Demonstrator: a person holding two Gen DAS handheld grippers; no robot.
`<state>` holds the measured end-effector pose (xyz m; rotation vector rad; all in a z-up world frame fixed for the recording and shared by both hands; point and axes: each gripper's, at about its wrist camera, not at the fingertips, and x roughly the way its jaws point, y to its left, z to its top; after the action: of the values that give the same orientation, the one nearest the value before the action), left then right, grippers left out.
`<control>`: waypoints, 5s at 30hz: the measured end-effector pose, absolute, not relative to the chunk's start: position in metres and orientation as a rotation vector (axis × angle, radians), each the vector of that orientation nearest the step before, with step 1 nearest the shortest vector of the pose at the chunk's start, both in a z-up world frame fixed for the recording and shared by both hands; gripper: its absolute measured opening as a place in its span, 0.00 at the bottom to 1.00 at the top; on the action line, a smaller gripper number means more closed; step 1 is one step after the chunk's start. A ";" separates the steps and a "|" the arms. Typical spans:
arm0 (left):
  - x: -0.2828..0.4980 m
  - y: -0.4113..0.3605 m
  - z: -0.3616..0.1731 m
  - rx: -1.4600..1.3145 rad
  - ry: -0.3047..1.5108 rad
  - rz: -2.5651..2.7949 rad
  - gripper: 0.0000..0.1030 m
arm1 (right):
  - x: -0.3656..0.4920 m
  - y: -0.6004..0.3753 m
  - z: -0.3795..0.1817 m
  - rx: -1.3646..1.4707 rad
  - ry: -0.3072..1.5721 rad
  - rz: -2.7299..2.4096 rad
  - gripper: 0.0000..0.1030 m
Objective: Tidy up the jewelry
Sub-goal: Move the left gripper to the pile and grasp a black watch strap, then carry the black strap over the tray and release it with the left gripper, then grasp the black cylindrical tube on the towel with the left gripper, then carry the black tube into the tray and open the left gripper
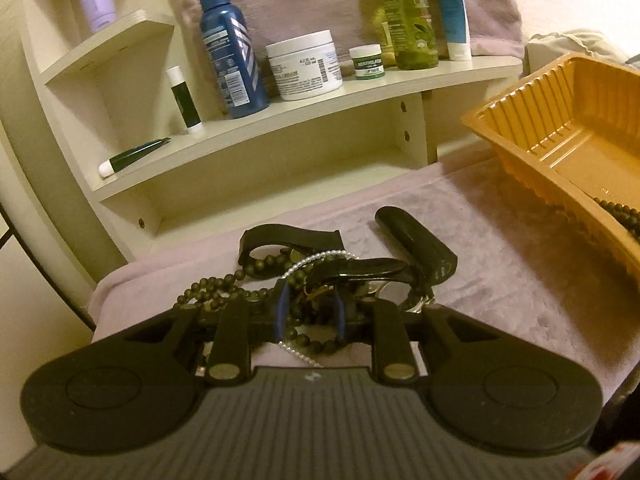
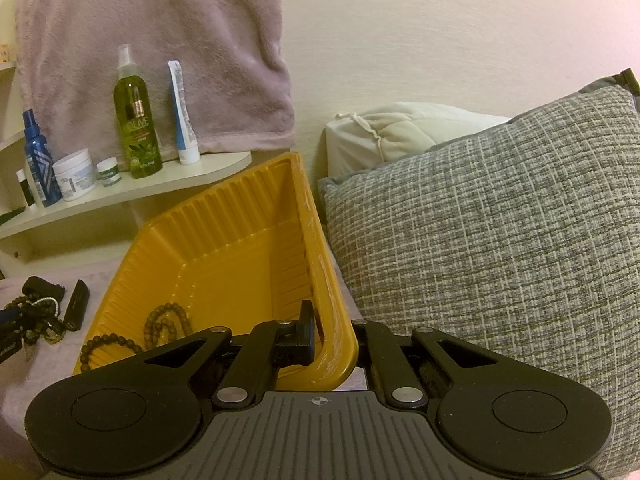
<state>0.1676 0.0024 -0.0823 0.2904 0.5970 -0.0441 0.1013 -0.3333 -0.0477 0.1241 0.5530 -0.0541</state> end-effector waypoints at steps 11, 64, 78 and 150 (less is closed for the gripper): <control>0.160 0.002 -0.063 0.193 0.585 -0.082 0.03 | 0.102 -0.334 -0.048 0.123 0.551 -0.052 0.06; 0.112 -0.089 -0.025 0.089 0.540 -0.368 0.24 | 0.099 -0.331 -0.045 0.142 0.548 -0.053 0.06; 0.132 -0.035 -0.053 0.077 0.540 -0.128 0.26 | 0.097 -0.332 -0.048 0.142 0.547 -0.056 0.06; 0.134 -0.083 -0.017 -0.082 0.536 -0.366 0.19 | 0.098 -0.328 -0.044 0.143 0.548 -0.056 0.06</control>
<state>0.1339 -0.0833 -0.0171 -0.0822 0.5364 -0.3658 0.0980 -0.3282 -0.0441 0.1427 0.5481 -0.0564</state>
